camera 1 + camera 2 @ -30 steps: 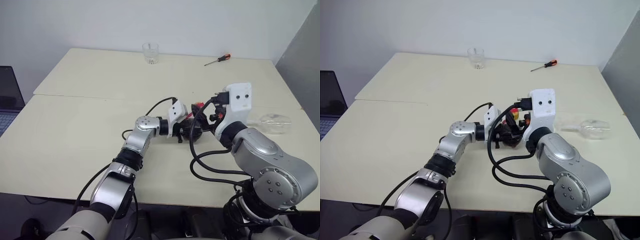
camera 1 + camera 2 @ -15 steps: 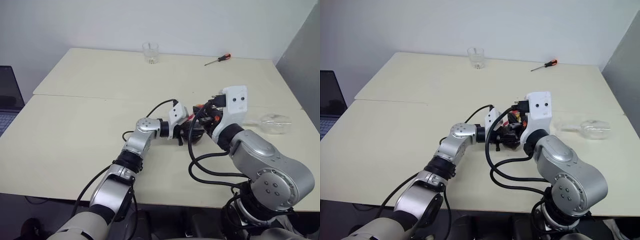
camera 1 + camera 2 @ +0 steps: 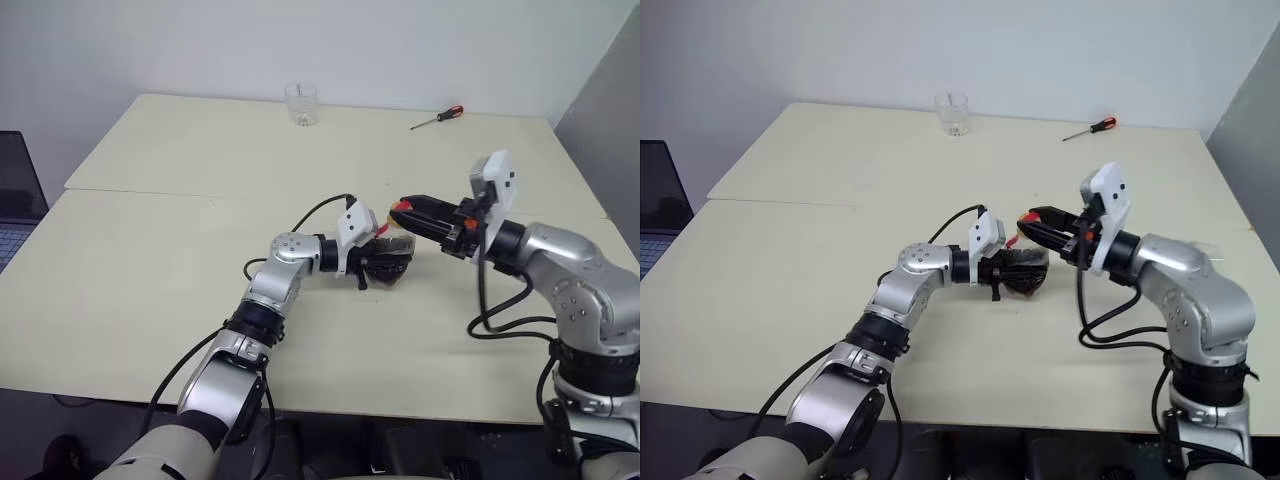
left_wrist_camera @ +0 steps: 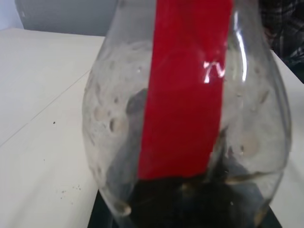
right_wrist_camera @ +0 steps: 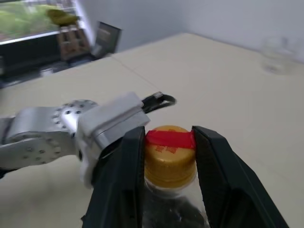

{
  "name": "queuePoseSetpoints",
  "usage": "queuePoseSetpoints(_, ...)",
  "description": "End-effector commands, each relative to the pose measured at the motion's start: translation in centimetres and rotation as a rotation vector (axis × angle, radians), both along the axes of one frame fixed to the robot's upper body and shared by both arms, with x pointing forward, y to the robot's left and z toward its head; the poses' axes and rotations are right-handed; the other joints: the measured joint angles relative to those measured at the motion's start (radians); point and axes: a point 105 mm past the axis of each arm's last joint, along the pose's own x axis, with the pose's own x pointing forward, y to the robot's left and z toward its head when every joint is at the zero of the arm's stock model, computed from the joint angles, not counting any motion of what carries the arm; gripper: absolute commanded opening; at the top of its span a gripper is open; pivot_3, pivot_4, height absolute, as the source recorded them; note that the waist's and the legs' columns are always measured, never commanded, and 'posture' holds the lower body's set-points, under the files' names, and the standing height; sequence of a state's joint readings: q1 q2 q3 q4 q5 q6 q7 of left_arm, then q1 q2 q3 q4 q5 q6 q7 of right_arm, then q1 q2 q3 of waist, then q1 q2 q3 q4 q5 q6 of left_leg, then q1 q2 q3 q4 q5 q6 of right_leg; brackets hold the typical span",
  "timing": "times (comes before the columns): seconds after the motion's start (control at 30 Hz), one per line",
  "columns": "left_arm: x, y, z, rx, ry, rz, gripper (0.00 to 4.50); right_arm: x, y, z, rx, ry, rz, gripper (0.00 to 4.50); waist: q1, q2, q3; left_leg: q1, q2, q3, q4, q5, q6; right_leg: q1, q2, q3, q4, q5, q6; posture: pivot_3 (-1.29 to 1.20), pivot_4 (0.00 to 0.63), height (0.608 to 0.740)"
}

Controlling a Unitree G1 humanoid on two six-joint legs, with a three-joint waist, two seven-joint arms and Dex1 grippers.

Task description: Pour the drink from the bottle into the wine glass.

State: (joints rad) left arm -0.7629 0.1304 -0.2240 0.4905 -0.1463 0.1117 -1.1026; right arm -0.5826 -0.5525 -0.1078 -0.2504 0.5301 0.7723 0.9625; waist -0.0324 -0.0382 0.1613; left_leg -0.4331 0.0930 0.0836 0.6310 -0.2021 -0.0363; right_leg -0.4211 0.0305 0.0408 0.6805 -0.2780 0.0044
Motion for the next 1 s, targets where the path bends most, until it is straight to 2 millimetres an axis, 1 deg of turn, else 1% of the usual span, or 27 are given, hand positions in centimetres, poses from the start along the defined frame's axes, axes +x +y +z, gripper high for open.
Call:
queuePoseSetpoints(0.03,-1.1,-1.2,1.6,-0.042,-0.049,-0.056,0.96,0.7,-0.7,-0.4,-0.077,-0.037,0.136,1.21,0.000,0.001,0.001,0.000,0.000,0.001,0.000,0.000,0.000,0.000,0.000,0.000,0.000,0.000,0.000,0.00,0.150,0.740)
queuePoseSetpoints(0.1,-1.2,-1.2,1.8,-0.047,-0.050,-0.053,0.93,1.0,-0.7,-0.2,-0.097,-0.058,0.161,1.21,-0.001,0.003,0.002,0.000,0.001,0.000,0.000,0.000,0.000,-0.001,0.001,0.000,0.000,0.000,0.000,0.00,0.150,0.740)
queuePoseSetpoints(0.2,-1.1,-0.9,1.9,-0.046,-0.050,-0.045,0.92,1.1,-1.0,-0.6,-0.165,-0.062,0.166,1.21,0.001,0.007,0.005,0.000,0.001,0.000,0.000,0.000,0.000,-0.001,0.001,0.001,0.001,0.000,0.000,0.00,0.150,0.740)
queuePoseSetpoints(0.33,-1.1,-0.8,1.7,-0.039,-0.048,-0.042,0.92,0.1,-1.3,-0.3,-0.126,-0.007,0.173,1.21,0.004,0.007,0.005,0.000,0.001,0.001,0.000,0.000,0.000,0.000,0.001,0.001,0.001,0.001,-0.001,0.00,0.150,0.740)
queuePoseSetpoints(0.4,-1.1,-0.8,1.6,-0.036,-0.047,-0.046,0.90,-0.1,-1.5,-0.1,-0.114,-0.001,0.153,1.94,0.004,0.007,0.005,0.000,0.001,0.001,0.001,0.000,0.000,0.000,0.001,0.001,0.001,0.001,-0.002,0.00,0.150,0.740)
queuePoseSetpoints(0.43,-1.2,-0.8,1.6,-0.034,-0.047,-0.049,0.90,-0.2,-1.6,0.3,-0.101,-0.008,0.139,2.21,0.004,0.007,0.005,0.000,0.001,0.001,0.001,0.000,0.000,0.000,0.000,0.001,0.001,0.001,-0.002,0.00,0.150,0.740)
queuePoseSetpoints(0.53,-1.1,-1.0,1.7,-0.029,-0.048,-0.060,0.90,-0.5,-2.1,2.6,-0.026,-0.042,0.057,3.27,0.004,0.008,0.005,0.000,0.001,0.001,0.001,0.000,0.000,0.000,0.000,0.001,0.002,0.001,-0.002,0.00,0.150,0.740)
queuePoseSetpoints(0.63,-1.1,-1.3,1.8,-0.030,-0.049,-0.068,0.90,-1.7,-2.7,4.8,0.046,-0.087,0.007,4.33,0.004,0.008,0.005,0.000,0.001,0.001,0.001,0.000,-0.001,0.000,0.000,0.001,0.002,0.001,-0.001,0.00,0.150,0.740)
queuePoseSetpoints(0.67,-1.1,-1.4,1.8,-0.030,-0.049,-0.072,0.90,-2.3,-3.0,5.4,0.063,-0.104,-0.013,4.50,0.004,0.008,0.005,0.000,0.001,0.000,0.001,0.000,-0.001,0.000,0.000,0.000,0.002,0.001,-0.001,0.00,0.150,0.740)
queuePoseSetpoints(0.73,-1.1,-1.5,1.8,-0.031,-0.049,-0.077,0.90,-3.0,-3.3,6.1,0.077,-0.122,-0.048,4.50,0.005,0.008,0.005,0.000,0.001,0.000,0.001,0.000,-0.001,0.000,0.000,0.000,0.002,0.000,0.000,0.00,0.150,0.740)
queuePoseSetpoints(0.77,-1.1,-1.5,1.8,-0.031,-0.048,-0.078,0.90,-3.3,-3.6,6.2,0.077,-0.127,-0.095,4.50,0.004,0.008,0.005,0.000,0.001,0.000,0.001,0.000,-0.001,0.000,0.000,0.001,0.002,0.000,0.000,0.00,0.150,0.740)
queuePoseSetpoints(0.8,-1.1,-1.6,1.7,-0.030,-0.047,-0.078,0.90,-3.7,-3.8,6.3,0.070,-0.130,-0.155,4.50,0.005,0.008,0.005,0.000,0.001,0.000,0.001,0.000,-0.001,0.001,0.000,0.001,0.001,0.000,0.000,0.00,0.150,0.740)
queuePoseSetpoints(0.87,-1.0,-1.5,1.5,-0.028,-0.039,-0.069,0.90,-4.0,-3.9,5.7,0.045,-0.121,-0.295,4.50,0.005,0.008,0.005,0.000,0.001,0.000,0.001,0.000,-0.001,0.001,0.000,0.001,0.001,0.000,0.000,0.00,0.150,0.740)
queuePoseSetpoints(0.93,-0.7,-1.5,1.5,-0.033,-0.027,-0.054,0.90,-4.0,-3.4,4.5,0.025,-0.106,-0.432,4.50,0.000,0.008,0.005,0.001,0.001,0.000,0.001,0.000,-0.001,0.000,0.000,0.002,0.002,0.000,0.000,0.00,0.150,0.740)
queuePoseSetpoints(1.0,-0.4,-1.6,1.5,-0.034,-0.024,-0.047,0.90,-4.6,-2.1,3.8,0.041,-0.110,-0.511,4.50,-0.001,0.009,0.005,0.001,0.002,0.000,0.001,0.000,-0.001,0.000,0.000,0.002,0.003,0.000,0.000,0.00,0.150,0.740)
